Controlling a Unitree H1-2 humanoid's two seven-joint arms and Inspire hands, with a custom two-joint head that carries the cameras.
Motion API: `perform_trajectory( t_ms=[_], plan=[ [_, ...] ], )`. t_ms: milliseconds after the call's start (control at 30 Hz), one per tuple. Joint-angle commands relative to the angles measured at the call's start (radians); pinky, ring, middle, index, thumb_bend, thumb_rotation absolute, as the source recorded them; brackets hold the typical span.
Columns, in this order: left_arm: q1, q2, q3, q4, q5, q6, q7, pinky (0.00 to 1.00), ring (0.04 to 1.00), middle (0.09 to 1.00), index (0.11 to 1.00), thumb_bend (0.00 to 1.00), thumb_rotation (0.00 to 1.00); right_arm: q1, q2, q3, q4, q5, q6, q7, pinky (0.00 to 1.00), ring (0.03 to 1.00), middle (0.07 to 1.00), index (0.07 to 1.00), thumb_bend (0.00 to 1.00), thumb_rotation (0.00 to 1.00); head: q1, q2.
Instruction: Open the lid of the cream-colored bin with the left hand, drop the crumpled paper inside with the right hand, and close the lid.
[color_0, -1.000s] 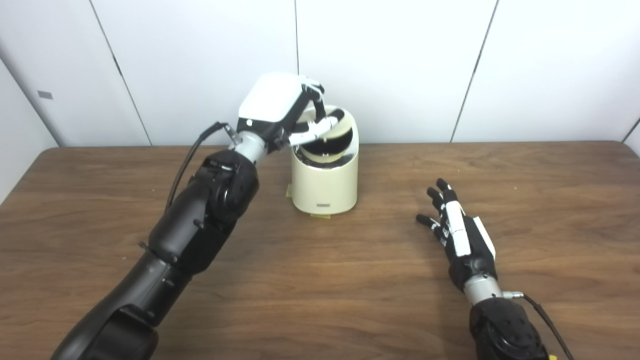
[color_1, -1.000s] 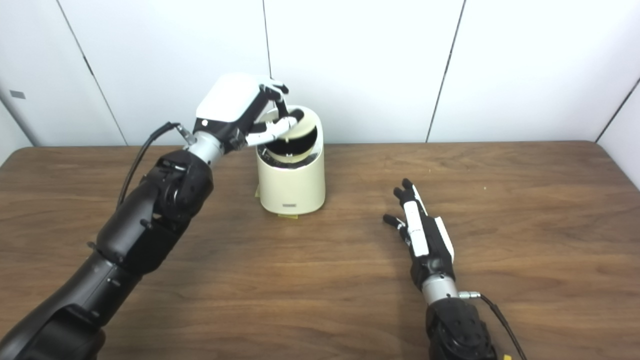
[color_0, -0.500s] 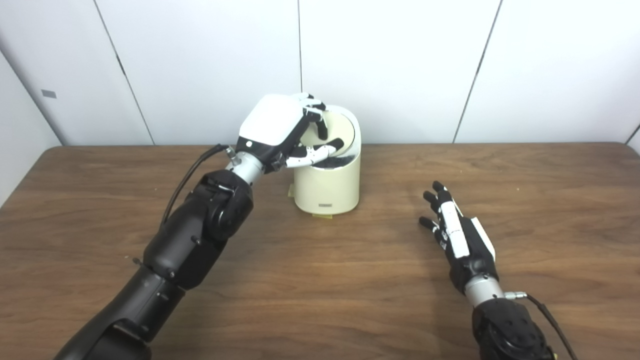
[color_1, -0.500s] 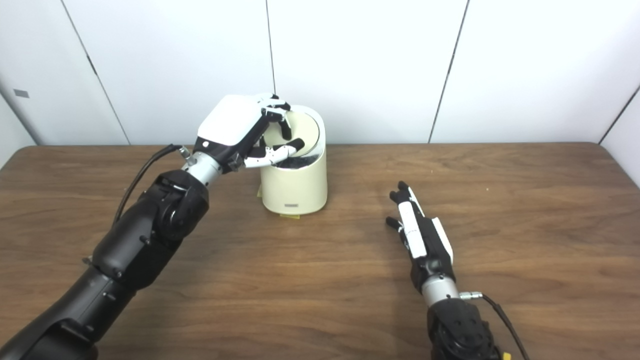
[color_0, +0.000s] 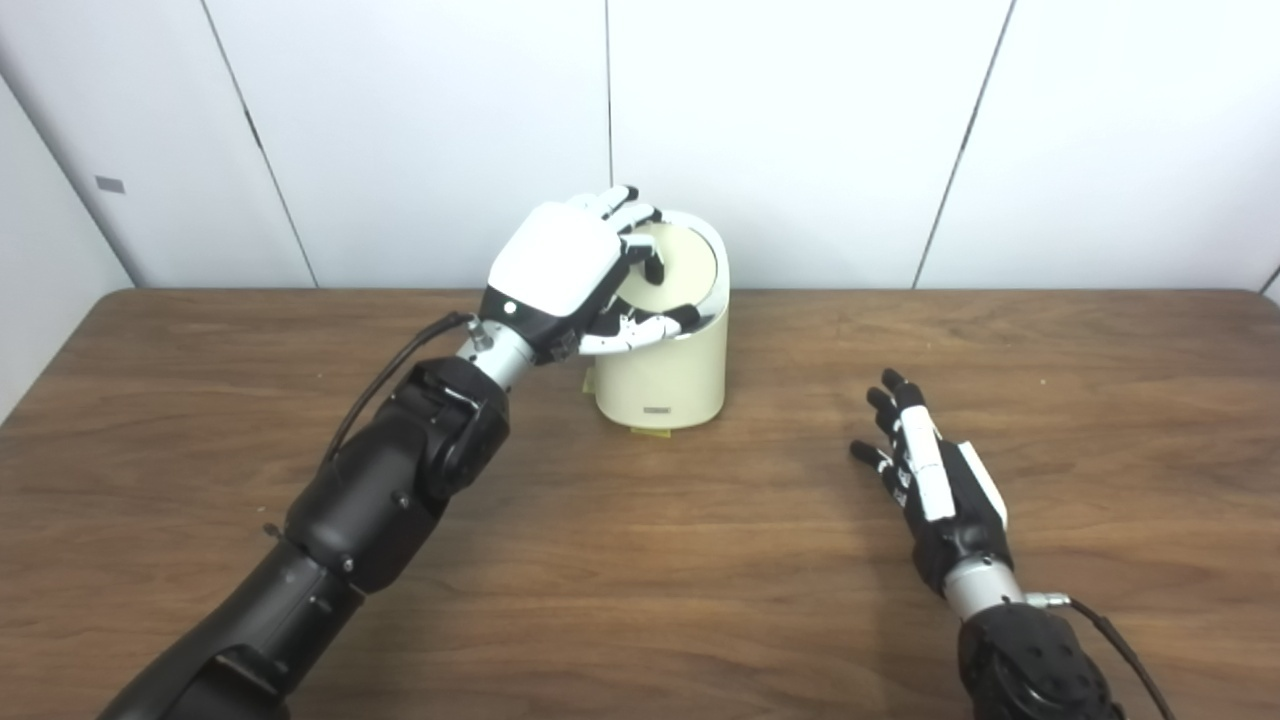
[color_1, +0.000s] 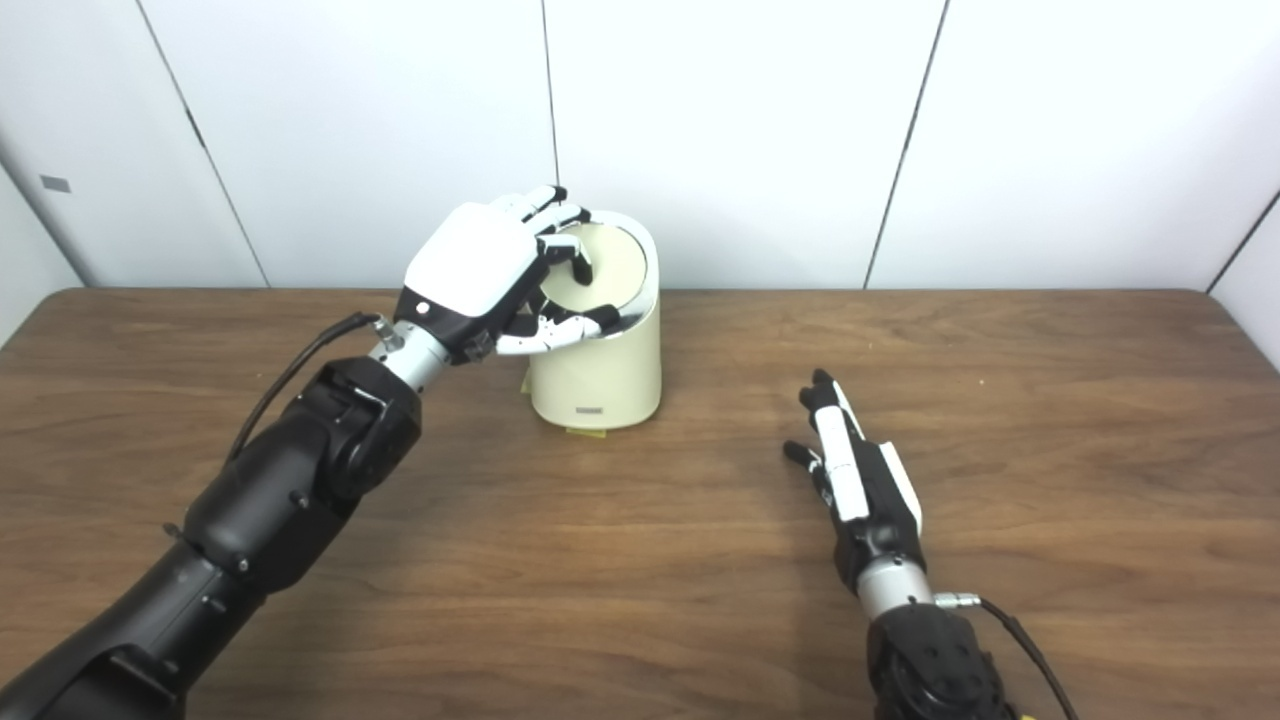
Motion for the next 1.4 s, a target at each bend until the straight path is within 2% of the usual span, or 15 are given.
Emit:
perform_trajectory(
  t_ms=[0,67,133,167,233,267,400,500,633,700,800,1000,1100,1300,1367],
  plan=[
    [0.035,0.025,-0.023,0.026,0.021,-0.008,-0.043,0.87,0.939,0.876,0.599,0.53,0.94,-0.021,-0.008,-0.006,-0.021,0.004,-0.010,0.002,1.00,1.000,0.972,0.986,0.61,0.98,0.000,0.002],
    [0.043,0.015,0.002,0.008,-0.018,0.000,-0.055,0.87,0.930,0.871,0.602,0.53,0.96,-0.021,-0.008,-0.009,-0.023,0.008,-0.009,0.003,1.00,1.000,0.972,0.983,0.61,0.98,0.000,0.002],
    [0.060,-0.008,0.056,-0.032,-0.111,0.010,-0.072,0.84,0.897,0.844,0.597,0.52,0.85,-0.025,-0.012,-0.010,-0.016,0.006,-0.013,0.002,1.00,1.000,0.974,0.987,0.60,0.98,0.000,0.002],
    [0.071,-0.025,0.089,-0.059,-0.172,0.021,-0.086,0.80,0.868,0.828,0.605,0.50,0.76,-0.027,-0.015,-0.012,-0.011,0.006,-0.016,0.002,1.00,1.000,0.969,0.985,0.61,0.99,0.006,0.001],
    [0.092,-0.061,0.155,-0.116,-0.279,0.061,-0.116,0.78,0.849,0.817,0.614,0.49,0.71,-0.029,-0.017,-0.017,-0.003,0.009,-0.017,0.001,1.00,1.000,0.968,0.984,0.61,0.99,0.007,-0.001],
    [0.104,-0.085,0.197,-0.159,-0.346,0.101,-0.139,0.75,0.829,0.806,0.663,0.48,0.71,-0.029,-0.019,-0.020,0.002,0.012,-0.019,0.002,1.00,1.000,0.963,0.980,0.61,0.99,0.007,-0.001],
    [0.139,-0.169,0.336,-0.270,-0.563,0.212,-0.197,0.79,0.861,0.853,0.810,0.48,0.74,-0.030,-0.020,-0.026,0.005,0.023,-0.019,0.006,1.00,1.000,0.961,0.981,0.60,0.99,0.009,0.000],
    [0.161,-0.229,0.435,-0.339,-0.703,0.287,-0.197,0.82,0.865,0.860,0.890,0.43,0.75,-0.034,-0.014,-0.036,0.010,0.042,-0.023,0.003,1.00,1.000,0.959,0.975,0.61,0.96,0.015,-0.001],
    [0.202,-0.275,0.540,-0.417,-0.832,0.356,-0.178,0.85,0.873,0.873,0.954,0.48,0.75,-0.041,-0.007,-0.052,0.020,0.079,-0.043,0.010,1.00,0.995,0.956,0.961,0.61,0.93,0.022,-0.002],
    [0.229,-0.285,0.572,-0.452,-0.872,0.379,-0.171,0.88,0.885,0.886,0.967,0.48,0.74,-0.042,-0.008,-0.056,0.023,0.097,-0.056,0.016,1.00,0.989,0.960,0.958,0.62,0.93,0.025,-0.002],
    [0.297,-0.302,0.624,-0.505,-0.939,0.386,-0.148,0.90,0.889,0.883,0.953,0.39,0.70,-0.044,-0.006,-0.061,0.025,0.122,-0.083,0.026,1.00,0.982,0.962,0.948,0.61,0.91,0.025,0.000],
    [0.452,-0.353,0.709,-0.595,-1.109,0.404,-0.118,0.95,0.927,0.931,0.960,0.41,0.64,-0.042,0.002,-0.063,0.026,0.140,-0.136,0.029,0.98,0.947,0.949,0.928,0.62,0.85,0.023,0.008],
    [0.512,-0.362,0.718,-0.627,-1.152,0.410,-0.110,0.95,0.951,0.958,0.967,0.44,0.69,-0.041,0.008,-0.069,0.025,0.161,-0.152,0.032,0.94,0.935,0.942,0.918,0.62,0.84,0.023,0.011],
    [0.648,-0.357,0.707,-0.667,-1.180,0.401,-0.108,0.98,0.966,0.970,0.990,0.43,0.80,-0.038,-0.003,-0.075,0.021,0.205,-0.213,0.061,0.93,0.940,0.948,0.918,0.61,0.87,0.024,0.012],
    [0.680,-0.366,0.713,-0.661,-1.199,0.390,-0.101,0.98,0.961,0.962,0.983,0.44,0.77,-0.039,-0.006,-0.078,0.017,0.215,-0.217,0.064,0.93,0.940,0.948,0.917,0.62,0.87,0.024,0.014]
  ],
)
